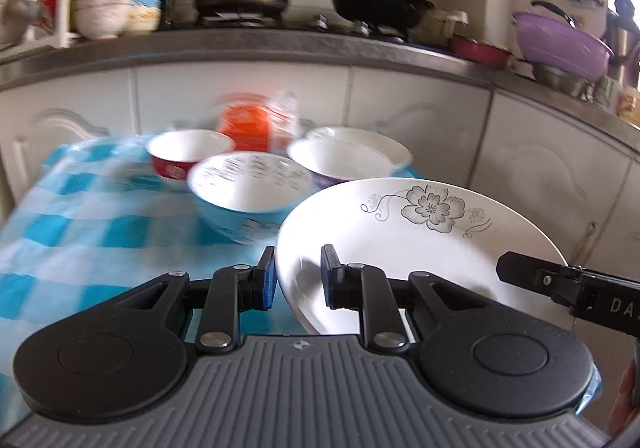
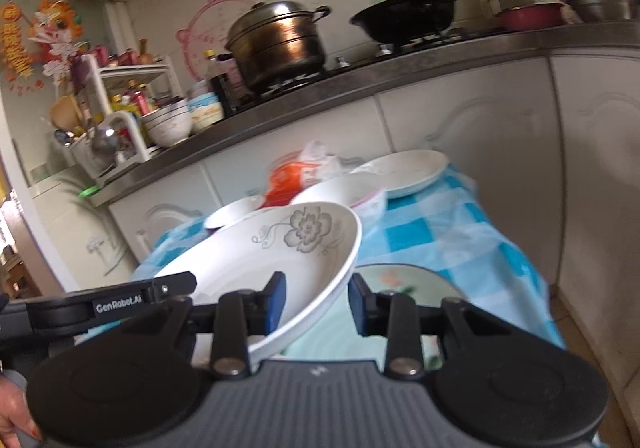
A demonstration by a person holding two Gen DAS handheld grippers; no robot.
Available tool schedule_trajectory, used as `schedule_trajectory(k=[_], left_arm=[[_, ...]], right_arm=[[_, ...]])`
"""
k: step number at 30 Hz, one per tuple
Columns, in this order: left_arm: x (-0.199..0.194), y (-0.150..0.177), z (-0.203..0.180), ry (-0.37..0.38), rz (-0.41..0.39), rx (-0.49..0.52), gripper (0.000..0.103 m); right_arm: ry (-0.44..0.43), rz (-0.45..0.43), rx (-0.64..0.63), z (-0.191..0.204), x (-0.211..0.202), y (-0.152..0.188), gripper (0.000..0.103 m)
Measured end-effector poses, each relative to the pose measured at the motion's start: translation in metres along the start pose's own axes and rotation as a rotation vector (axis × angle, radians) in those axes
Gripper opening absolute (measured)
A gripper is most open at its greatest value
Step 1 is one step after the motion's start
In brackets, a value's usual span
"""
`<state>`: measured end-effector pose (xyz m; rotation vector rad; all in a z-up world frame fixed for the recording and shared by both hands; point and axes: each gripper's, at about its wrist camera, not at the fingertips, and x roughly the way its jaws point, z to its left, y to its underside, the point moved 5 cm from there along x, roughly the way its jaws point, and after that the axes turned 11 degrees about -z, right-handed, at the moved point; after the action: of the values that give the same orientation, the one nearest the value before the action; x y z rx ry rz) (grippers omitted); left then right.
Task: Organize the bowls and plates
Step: 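Lift the white plate with the left gripper and carry it across the table, then carry the white plate toward the cabinet and tilt it upright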
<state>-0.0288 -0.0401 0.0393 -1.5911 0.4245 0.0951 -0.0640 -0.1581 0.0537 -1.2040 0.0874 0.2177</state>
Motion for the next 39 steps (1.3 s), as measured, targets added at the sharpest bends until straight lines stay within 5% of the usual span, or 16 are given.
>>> schedule_trajectory(k=[9,27,39], left_arm=[[0.026,0.022,-0.03,0.031,0.064,0.034,0.021],[0.039,0.032,-0.037,0.014,0.078,0.128,0.019],[0.029,0.024,-0.025,0.013,0.077,0.092,0.025]], right_arm=[[0.088,0.034,0.042,-0.048,-0.011,0.014,0.033],[0.111,0.064,-0.031,-0.055,-0.007,0.026,0.035],[0.138,0.085,-0.035,-0.052,-0.01,0.022,0.082]])
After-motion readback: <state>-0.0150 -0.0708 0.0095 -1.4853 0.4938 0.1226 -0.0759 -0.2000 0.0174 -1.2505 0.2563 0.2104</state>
